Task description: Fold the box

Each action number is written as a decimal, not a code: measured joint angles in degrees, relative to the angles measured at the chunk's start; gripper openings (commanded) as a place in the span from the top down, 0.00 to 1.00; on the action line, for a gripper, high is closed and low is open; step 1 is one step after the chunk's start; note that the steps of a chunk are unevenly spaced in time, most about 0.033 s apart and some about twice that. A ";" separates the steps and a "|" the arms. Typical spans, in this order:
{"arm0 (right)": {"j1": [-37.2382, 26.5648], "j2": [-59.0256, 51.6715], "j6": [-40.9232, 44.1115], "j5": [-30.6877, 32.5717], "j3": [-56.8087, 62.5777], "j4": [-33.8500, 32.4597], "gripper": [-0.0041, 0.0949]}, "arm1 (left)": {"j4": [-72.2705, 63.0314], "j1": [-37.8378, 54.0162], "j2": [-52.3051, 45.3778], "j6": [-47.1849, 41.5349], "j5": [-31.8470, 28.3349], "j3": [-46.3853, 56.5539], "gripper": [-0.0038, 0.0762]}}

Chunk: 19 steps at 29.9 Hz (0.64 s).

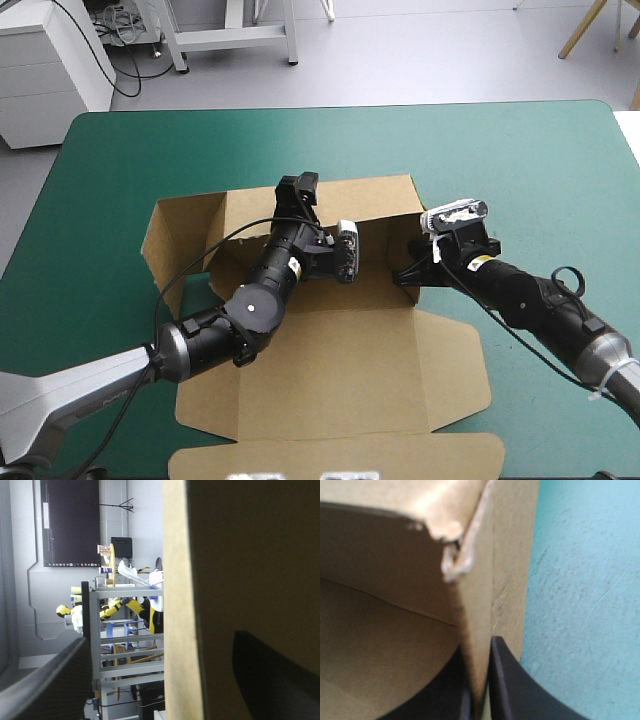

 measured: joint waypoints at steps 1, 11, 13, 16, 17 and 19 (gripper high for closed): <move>-0.72 0.44 0.22 0.77 -1.04 -0.74 0.96 | 0.09 -0.86 0.00 0.56 0.93 0.00 0.25; -4.94 7.89 5.13 7.50 -12.49 -7.70 0.96 | -0.34 -5.82 0.05 4.66 5.13 0.00 0.25; -5.75 10.40 6.73 9.79 -15.29 -9.23 0.96 | -0.34 -6.12 0.05 4.74 5.19 0.00 0.25; -7.07 13.78 9.88 13.22 -19.44 -11.39 0.96 | -0.51 -6.12 0.05 4.74 5.40 0.00 0.25; -7.49 14.88 11.01 14.56 -20.97 -12.09 0.96 | -0.50 -6.12 0.05 4.74 5.40 0.00 0.25; -8.25 16.85 13.44 17.13 -23.99 -14.12 0.96 | -0.50 -6.12 0.05 4.74 5.45 0.00 0.25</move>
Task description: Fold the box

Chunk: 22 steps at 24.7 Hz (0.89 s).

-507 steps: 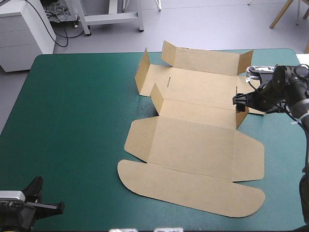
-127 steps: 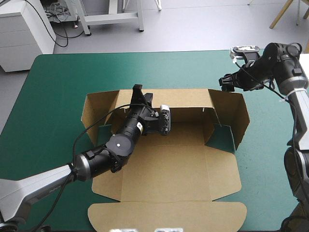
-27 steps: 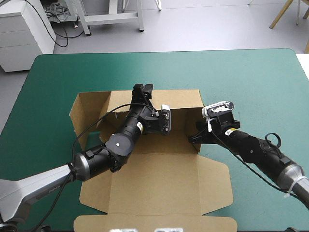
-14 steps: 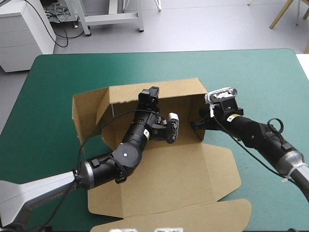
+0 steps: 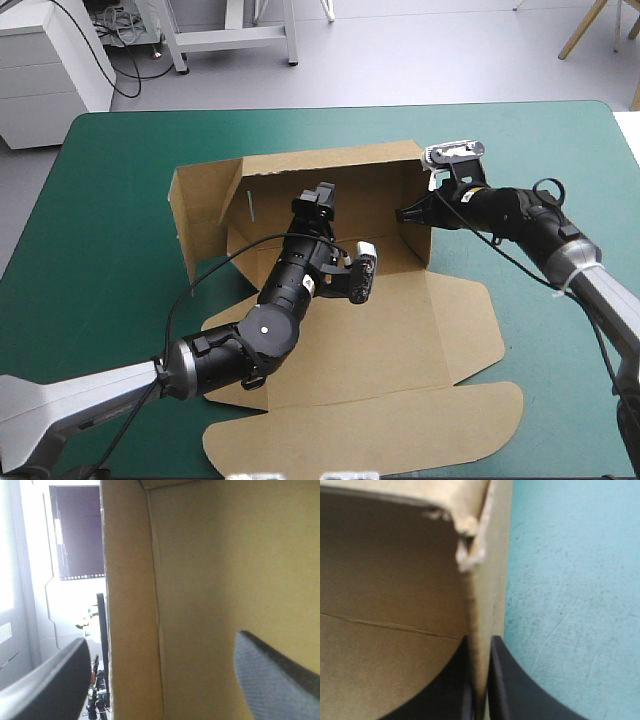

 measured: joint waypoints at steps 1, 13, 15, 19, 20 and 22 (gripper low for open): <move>-0.20 0.71 0.88 1.03 -1.16 -1.06 0.96 | 0.00 0.00 0.00 0.00 -0.01 0.00 0.25; -0.58 3.86 7.86 10.53 -9.98 -7.80 0.96 | -0.21 0.00 0.00 2.91 1.32 -0.08 0.93; -0.58 3.86 8.13 11.38 -10.05 -7.98 0.97 | -9.14 0.00 0.00 10.63 1.31 -2.79 0.93; -0.58 3.86 8.74 12.20 -10.05 -8.28 0.97 | -45.94 4.75 0.00 36.35 4.99 -15.39 0.93; -0.58 3.86 8.86 12.22 -10.05 -8.28 0.97 | -51.11 6.14 0.00 39.62 6.52 -17.60 0.93; -0.58 3.86 9.05 12.47 -10.05 -8.33 0.97 | -72.03 14.24 0.00 49.93 14.01 -27.37 0.93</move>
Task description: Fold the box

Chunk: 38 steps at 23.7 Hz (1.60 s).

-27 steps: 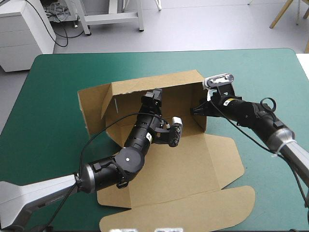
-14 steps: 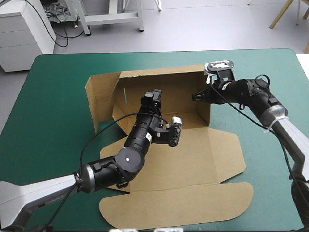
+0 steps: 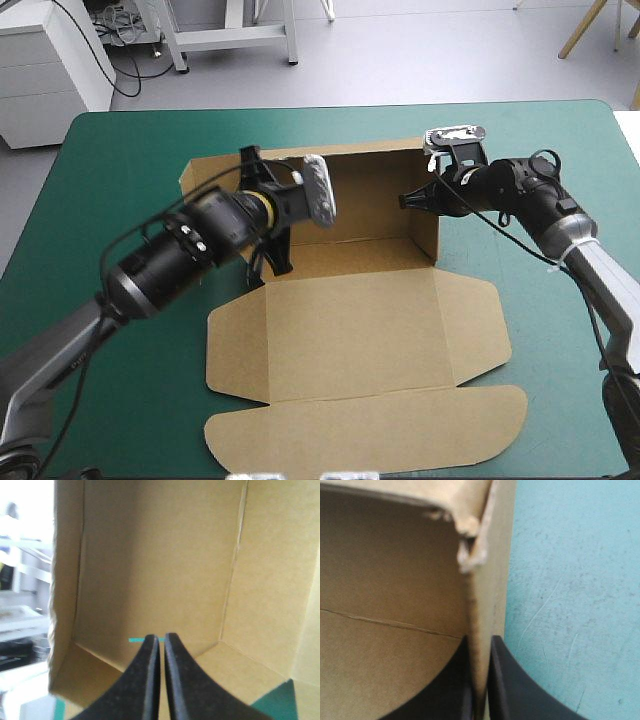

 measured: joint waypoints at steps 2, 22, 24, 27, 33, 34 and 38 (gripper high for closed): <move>0.00 0.00 0.13 0.43 0.00 -0.04 0.97 | -13.57 9.10 0.00 4.96 5.66 -7.69 0.93; 0.00 0.00 1.24 5.95 -0.53 -0.04 0.97 | -68.38 75.40 0.77 -0.32 8.28 9.23 0.93; 0.00 0.00 1.98 6.99 -1.17 -0.21 0.96 | -68.56 76.15 0.77 -1.49 6.61 11.40 0.93; 0.00 0.20 2.96 10.05 -3.71 -0.60 0.96 | -68.83 76.27 0.77 -2.23 5.30 13.13 0.93; 0.00 4.43 6.92 26.90 -16.77 -0.64 0.96 | -69.23 76.27 0.77 -2.70 4.42 13.53 0.93; 0.00 5.62 7.88 29.04 -17.74 -0.64 0.96 | -69.23 76.27 0.77 -2.88 4.28 13.58 0.93; 0.00 6.86 9.75 30.39 -17.63 -3.89 0.96 | -69.17 76.27 0.77 -3.07 4.05 13.65 0.93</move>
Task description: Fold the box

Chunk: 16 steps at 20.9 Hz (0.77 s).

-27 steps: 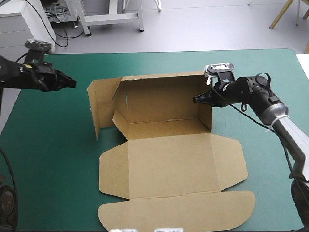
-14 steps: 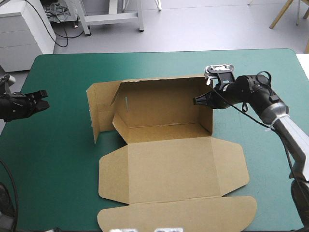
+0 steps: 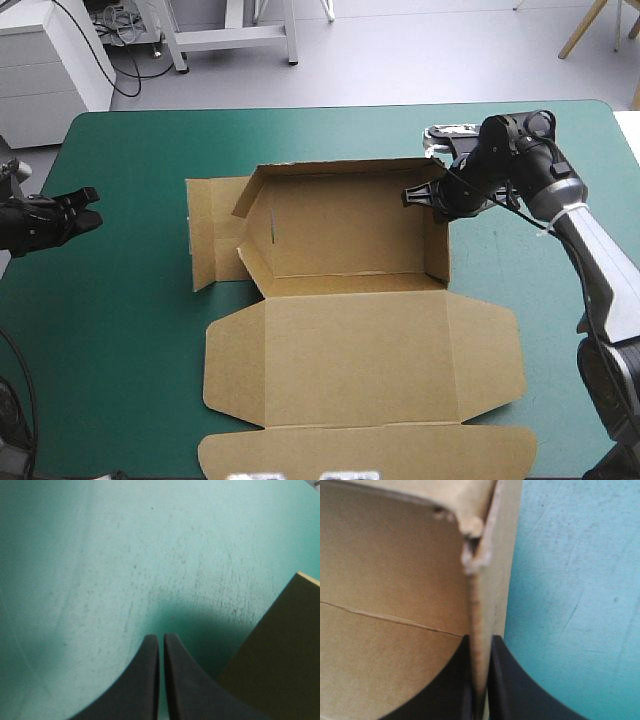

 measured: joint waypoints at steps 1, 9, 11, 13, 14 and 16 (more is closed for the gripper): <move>0.00 0.05 0.27 0.07 0.20 -0.97 0.96 | 0.00 0.00 0.00 -0.32 -0.06 0.00 0.93; -0.78 6.76 0.06 -5.08 0.10 -2.32 0.97 | 0.00 0.00 0.00 -1.97 -0.71 0.00 0.93; -0.84 8.37 0.00 -8.03 0.10 -2.58 0.96 | 0.00 0.00 0.00 -2.01 -0.83 0.00 0.93; -0.97 9.15 0.00 -9.30 0.10 -2.59 0.91 | 0.00 0.00 0.00 -2.01 -0.83 0.00 0.93; -0.96 9.36 -0.04 -9.71 0.10 -2.59 0.84 | 0.00 0.00 0.00 -1.96 -0.83 0.00 0.93; -0.98 9.61 -1.03 -9.75 -0.06 -2.65 0.71 | 0.00 0.00 0.00 -1.96 -0.83 0.00 0.93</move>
